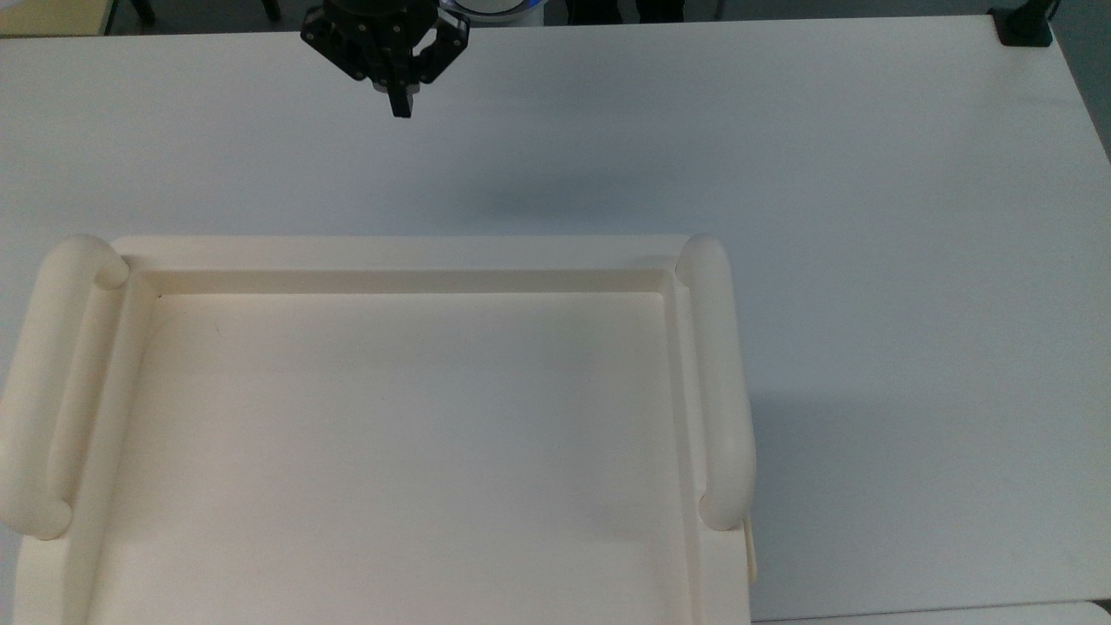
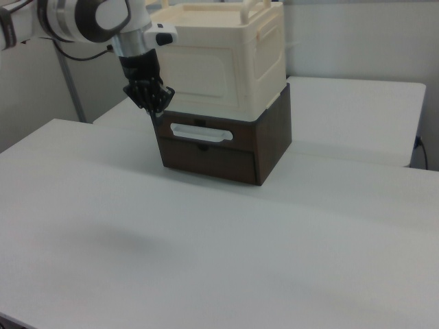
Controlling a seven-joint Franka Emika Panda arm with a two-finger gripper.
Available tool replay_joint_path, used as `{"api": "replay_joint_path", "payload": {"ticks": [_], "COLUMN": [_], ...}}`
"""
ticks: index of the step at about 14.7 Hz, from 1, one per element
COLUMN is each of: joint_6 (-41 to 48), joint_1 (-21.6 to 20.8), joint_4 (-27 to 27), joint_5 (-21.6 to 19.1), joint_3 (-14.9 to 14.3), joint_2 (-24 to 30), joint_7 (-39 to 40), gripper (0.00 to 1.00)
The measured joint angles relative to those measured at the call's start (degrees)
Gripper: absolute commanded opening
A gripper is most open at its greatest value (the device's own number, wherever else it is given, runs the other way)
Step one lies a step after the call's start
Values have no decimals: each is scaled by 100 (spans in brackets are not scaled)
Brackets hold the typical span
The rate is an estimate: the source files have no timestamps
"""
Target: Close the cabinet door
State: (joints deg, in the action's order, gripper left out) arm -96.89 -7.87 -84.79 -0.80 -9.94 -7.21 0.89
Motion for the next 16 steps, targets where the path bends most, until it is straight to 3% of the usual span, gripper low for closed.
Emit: {"api": "replay_joint_path", "payload": {"ticks": [3,4,5,7,16], "joint_6": [208,278,349,452,458], "joint_1": [482,569,618,646,759], "joint_4": [-286,-347,-390,-432,-464], "joint_5": [331,370,385,389,402], "joint_3": [623,736,797,818,816], "joint_2": [340,401,440,462,471], "joint_7": [6,6,6,6,5], "gripper": [14,33,71,98,100]}}
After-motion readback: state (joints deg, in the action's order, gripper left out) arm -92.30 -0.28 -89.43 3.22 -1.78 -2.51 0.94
